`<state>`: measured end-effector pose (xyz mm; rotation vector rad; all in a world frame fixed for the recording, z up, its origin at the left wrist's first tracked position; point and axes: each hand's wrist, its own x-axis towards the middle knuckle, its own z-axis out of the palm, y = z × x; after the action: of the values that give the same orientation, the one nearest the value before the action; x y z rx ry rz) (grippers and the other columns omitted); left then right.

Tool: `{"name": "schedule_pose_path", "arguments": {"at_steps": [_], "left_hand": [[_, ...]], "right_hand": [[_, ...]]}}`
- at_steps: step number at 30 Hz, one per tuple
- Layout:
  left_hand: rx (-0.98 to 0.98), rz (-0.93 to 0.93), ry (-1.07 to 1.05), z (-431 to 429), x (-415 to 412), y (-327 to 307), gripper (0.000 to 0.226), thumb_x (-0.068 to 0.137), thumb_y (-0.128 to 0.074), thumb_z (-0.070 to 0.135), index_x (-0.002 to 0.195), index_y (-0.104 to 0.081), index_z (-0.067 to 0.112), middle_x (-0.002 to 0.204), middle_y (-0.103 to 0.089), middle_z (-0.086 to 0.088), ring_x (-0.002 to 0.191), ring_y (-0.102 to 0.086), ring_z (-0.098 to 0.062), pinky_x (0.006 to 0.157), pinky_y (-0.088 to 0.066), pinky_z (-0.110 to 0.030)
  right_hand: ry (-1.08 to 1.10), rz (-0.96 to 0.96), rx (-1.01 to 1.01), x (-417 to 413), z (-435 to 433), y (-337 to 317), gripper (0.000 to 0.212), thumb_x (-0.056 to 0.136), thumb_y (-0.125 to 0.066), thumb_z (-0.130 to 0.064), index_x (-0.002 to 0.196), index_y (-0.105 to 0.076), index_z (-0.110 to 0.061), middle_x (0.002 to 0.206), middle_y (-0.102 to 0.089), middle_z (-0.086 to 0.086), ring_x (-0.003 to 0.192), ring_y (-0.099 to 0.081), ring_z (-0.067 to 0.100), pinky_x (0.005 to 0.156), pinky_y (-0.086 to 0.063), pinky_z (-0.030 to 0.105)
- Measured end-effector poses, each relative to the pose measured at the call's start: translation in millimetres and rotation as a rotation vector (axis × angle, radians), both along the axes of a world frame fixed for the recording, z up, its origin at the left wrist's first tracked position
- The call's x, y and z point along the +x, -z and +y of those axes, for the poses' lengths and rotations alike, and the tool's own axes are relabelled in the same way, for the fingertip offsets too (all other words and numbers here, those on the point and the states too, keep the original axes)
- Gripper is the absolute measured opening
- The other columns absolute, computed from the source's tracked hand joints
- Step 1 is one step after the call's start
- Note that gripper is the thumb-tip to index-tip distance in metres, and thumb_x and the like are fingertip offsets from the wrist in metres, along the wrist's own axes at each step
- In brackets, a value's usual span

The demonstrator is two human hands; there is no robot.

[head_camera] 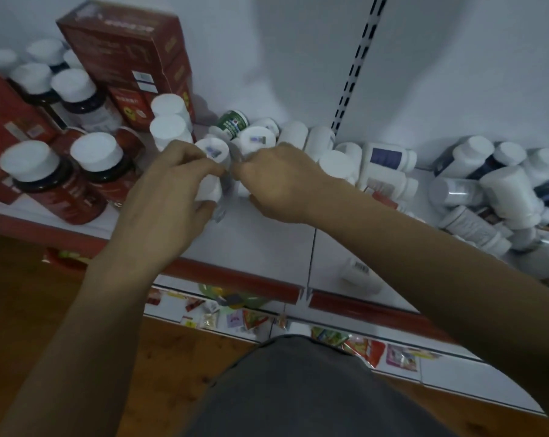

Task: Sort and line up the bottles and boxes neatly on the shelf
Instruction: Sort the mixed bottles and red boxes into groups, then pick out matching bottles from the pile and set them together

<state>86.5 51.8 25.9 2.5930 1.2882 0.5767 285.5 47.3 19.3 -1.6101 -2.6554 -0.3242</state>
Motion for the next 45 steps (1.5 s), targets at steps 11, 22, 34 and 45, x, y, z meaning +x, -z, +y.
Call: {"name": "schedule_pose_path", "arguments": {"at_steps": [11,22,34,45], "left_hand": [[0.058,-0.139,-0.015,-28,-12,-7,0.016,0.086,-0.076,0.018,0.101,-0.071,0.019,0.101,-0.062,0.000,0.083,-0.059,-0.019,0.074,-0.050,-0.037],[-0.277,0.123,0.525,-54,77,15,0.035,0.095,-0.064,0.045,0.129,-0.064,0.036,0.121,-0.058,0.017,0.102,-0.056,-0.002,0.089,-0.050,-0.028],[-0.884,-0.917,0.361,-98,182,21,0.023,0.090,-0.074,0.026,0.113,-0.071,0.025,0.106,-0.073,-0.002,0.094,-0.069,-0.020,0.079,-0.059,-0.035],[-1.546,-1.513,0.098,-222,250,-26,0.016,0.084,-0.066,0.020,0.095,-0.073,0.011,0.102,-0.073,-0.010,0.097,-0.071,-0.025,0.075,-0.062,-0.033]], "right_hand": [[0.156,-0.002,-0.229,0,3,4,0.026,0.094,-0.061,-0.021,0.118,-0.055,-0.013,0.124,-0.059,0.010,0.112,-0.060,0.031,0.070,-0.034,0.032],[0.397,0.732,0.149,67,-49,-90,0.050,0.088,-0.068,-0.024,0.136,-0.060,-0.016,0.112,-0.068,-0.003,0.075,-0.054,-0.005,0.084,-0.043,0.016],[0.822,1.066,0.544,126,-227,-26,0.031,0.086,-0.079,-0.018,0.112,-0.065,-0.024,0.107,-0.058,-0.001,0.066,-0.061,0.014,0.060,-0.046,0.019],[0.850,0.930,0.492,233,-384,-37,0.033,0.084,-0.082,-0.016,0.114,-0.069,-0.023,0.105,-0.056,-0.003,0.075,-0.061,0.008,0.069,-0.041,0.009]]}}
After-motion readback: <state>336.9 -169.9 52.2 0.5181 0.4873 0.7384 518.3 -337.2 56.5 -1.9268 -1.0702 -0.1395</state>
